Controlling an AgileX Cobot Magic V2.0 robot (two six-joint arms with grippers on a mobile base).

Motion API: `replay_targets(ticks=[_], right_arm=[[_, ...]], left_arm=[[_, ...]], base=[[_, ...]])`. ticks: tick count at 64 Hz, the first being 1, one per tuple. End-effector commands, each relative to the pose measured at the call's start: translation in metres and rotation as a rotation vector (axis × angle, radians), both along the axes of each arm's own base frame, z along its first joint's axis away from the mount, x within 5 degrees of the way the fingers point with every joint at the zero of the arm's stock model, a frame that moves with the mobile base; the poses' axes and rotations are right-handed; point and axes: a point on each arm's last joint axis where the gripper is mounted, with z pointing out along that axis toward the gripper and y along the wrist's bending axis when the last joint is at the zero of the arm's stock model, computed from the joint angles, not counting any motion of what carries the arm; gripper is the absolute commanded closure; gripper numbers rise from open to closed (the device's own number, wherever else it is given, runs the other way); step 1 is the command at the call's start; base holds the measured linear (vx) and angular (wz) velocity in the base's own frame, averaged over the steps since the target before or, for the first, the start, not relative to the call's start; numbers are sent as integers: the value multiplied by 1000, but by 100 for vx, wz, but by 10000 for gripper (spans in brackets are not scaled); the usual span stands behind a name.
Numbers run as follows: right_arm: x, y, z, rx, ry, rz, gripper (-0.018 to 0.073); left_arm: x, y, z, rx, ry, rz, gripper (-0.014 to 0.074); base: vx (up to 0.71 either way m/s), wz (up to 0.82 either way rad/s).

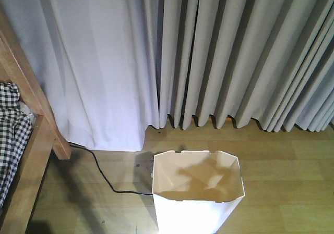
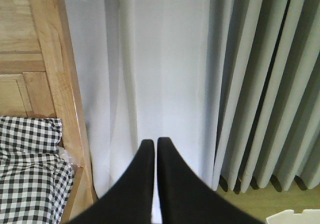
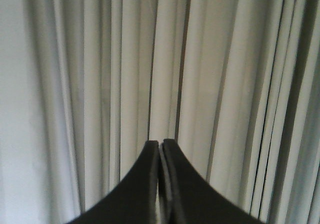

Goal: Move trash bin to bedside with robot

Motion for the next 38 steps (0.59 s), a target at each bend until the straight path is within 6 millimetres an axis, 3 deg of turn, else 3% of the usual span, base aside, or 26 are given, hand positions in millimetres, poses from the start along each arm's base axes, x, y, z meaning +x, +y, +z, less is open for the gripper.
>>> replay_targets(ticks=[1, 6, 38], right_arm=[[-1, 0, -3, -11, -103, 0, 568], [2, 0, -17, -1, -90, 4, 568], [2, 0, -20, 27, -58, 3, 568]], left_arm=[[1, 0, 1, -7, -65, 0, 602], [1, 0, 1, -7, -65, 0, 602], [1, 0, 1, -8, -65, 0, 603]], base=[[0, 0], [0, 0], [0, 0]])
